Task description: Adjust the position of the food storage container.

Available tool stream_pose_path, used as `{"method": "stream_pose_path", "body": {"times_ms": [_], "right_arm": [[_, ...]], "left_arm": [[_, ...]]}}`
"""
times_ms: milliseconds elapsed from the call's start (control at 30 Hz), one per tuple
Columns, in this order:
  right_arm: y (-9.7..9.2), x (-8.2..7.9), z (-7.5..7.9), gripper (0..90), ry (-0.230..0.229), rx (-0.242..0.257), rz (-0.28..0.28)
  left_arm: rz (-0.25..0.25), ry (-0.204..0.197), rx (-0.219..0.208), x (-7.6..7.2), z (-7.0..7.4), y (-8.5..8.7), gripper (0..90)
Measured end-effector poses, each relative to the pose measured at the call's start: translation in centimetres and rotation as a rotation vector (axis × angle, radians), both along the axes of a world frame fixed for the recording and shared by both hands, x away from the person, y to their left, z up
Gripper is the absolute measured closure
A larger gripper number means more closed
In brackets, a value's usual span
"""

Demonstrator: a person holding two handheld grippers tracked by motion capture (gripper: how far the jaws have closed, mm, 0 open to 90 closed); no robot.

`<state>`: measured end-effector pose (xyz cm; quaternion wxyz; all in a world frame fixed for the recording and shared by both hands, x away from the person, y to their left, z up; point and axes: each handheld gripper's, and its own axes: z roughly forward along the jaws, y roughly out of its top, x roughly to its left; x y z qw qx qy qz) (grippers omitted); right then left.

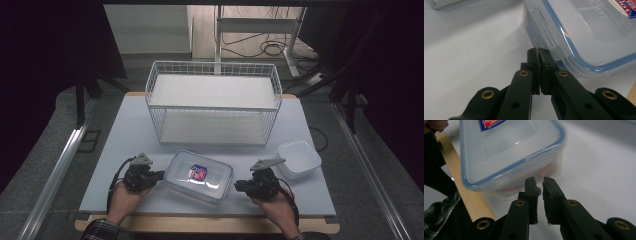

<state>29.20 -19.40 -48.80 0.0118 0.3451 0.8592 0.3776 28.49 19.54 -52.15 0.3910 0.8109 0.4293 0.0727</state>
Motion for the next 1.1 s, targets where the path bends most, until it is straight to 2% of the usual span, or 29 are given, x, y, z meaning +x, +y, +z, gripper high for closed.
{"method": "stream_pose_path", "body": {"times_ms": [100,233,533,667,967,1033,1067,1100], "right_arm": [[0.2,0.0,-0.1,80.6,0.003,-0.015,0.000],[-0.1,0.3,-0.1,80.8,-0.003,-0.020,-0.028],[-1.5,1.9,0.1,82.2,-0.055,-0.037,-0.121],[-1.8,2.4,0.0,82.0,-0.061,-0.029,-0.129],[-1.8,2.9,-0.2,81.7,-0.078,-0.045,-0.139],[-1.7,3.1,-0.3,79.4,-0.080,-0.057,-0.140],[-1.7,3.1,-0.3,79.4,-0.080,-0.057,-0.140],[-1.8,3.1,-0.3,77.7,-0.080,-0.059,-0.140]], "left_arm": [[0.007,0.001,0.008,-0.2,0.1,-0.4,89.3],[0.010,0.010,-0.001,-0.5,0.1,-0.9,89.8],[-0.025,0.023,-0.009,-1.4,0.4,-2.6,89.8],[-0.029,0.033,-0.030,-1.9,0.4,-2.8,89.2],[-0.032,0.040,-0.043,-2.4,0.3,-3.0,87.6],[-0.034,0.035,-0.032,-2.4,0.4,-3.0,81.5],[-0.032,0.032,-0.022,-2.4,0.4,-2.9,81.5],[-0.024,0.024,-0.016,-2.4,0.4,-2.8,76.3]]}}
